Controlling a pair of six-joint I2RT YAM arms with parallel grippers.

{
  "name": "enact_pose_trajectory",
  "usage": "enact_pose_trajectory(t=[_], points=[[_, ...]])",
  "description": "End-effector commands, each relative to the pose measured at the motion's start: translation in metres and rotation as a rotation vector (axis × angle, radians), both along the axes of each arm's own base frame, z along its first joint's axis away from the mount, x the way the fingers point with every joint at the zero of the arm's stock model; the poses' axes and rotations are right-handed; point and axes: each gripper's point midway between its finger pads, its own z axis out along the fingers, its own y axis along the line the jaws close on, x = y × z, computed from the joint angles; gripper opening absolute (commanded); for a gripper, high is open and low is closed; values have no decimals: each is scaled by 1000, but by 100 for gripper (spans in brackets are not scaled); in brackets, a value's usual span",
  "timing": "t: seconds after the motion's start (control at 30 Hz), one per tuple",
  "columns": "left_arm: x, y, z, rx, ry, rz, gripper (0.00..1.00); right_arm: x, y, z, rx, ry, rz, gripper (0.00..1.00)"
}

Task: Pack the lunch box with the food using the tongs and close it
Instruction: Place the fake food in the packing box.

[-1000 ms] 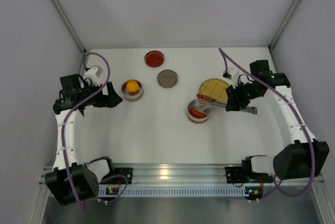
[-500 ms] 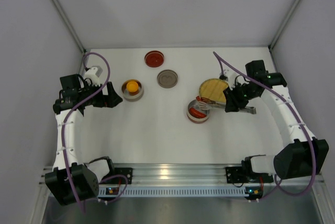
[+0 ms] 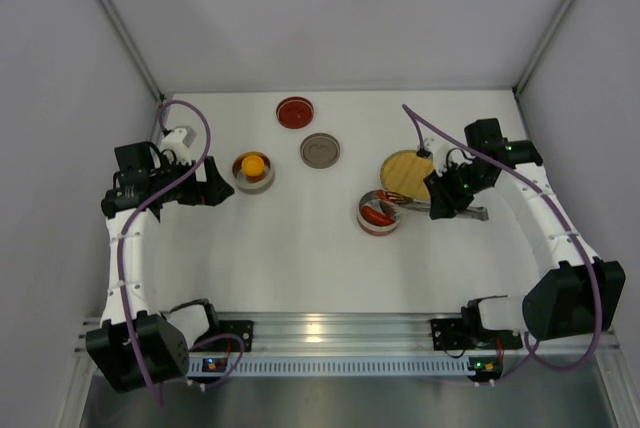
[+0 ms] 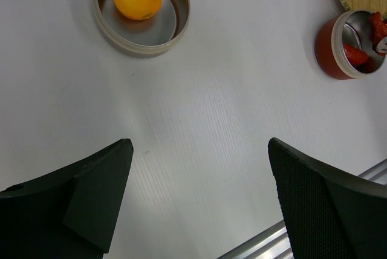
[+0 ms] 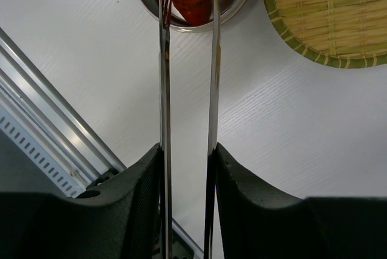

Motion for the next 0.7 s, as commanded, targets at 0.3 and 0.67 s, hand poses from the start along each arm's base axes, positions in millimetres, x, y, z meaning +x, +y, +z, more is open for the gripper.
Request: enact_pose_trajectory(t=[0.3, 0.67], points=[[5, -2, 7, -14, -34, -27, 98, 8, 13, 12, 40, -57, 32, 45], [4, -2, 10, -6, -44, -32, 98, 38, 10, 64, 151, -191, -151, 34]])
